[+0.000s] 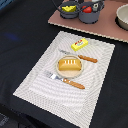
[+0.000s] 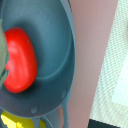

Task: Interact with the objects in diverse but meaningful ways.

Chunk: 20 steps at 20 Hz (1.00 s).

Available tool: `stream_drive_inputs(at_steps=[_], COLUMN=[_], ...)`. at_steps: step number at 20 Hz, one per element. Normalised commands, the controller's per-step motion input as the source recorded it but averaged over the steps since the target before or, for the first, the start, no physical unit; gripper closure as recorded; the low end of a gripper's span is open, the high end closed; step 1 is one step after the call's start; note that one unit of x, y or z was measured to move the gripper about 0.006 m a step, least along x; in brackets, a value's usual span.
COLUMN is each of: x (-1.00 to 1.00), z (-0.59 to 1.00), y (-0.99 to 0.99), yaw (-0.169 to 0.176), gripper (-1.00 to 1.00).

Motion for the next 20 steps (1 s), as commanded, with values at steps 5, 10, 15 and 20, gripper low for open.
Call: stream_drive_inputs(at_steps=[5, 10, 15, 20], x=[0.42, 0.37, 0.29, 0.07], z=[0.09, -0.07, -0.24, -0.37], y=[-0.83, -0.88, -0.91, -0.60], yaw=[0.010, 0.054, 0.075, 0.090], gripper=[-1.00, -1.00, -1.00, -1.00])
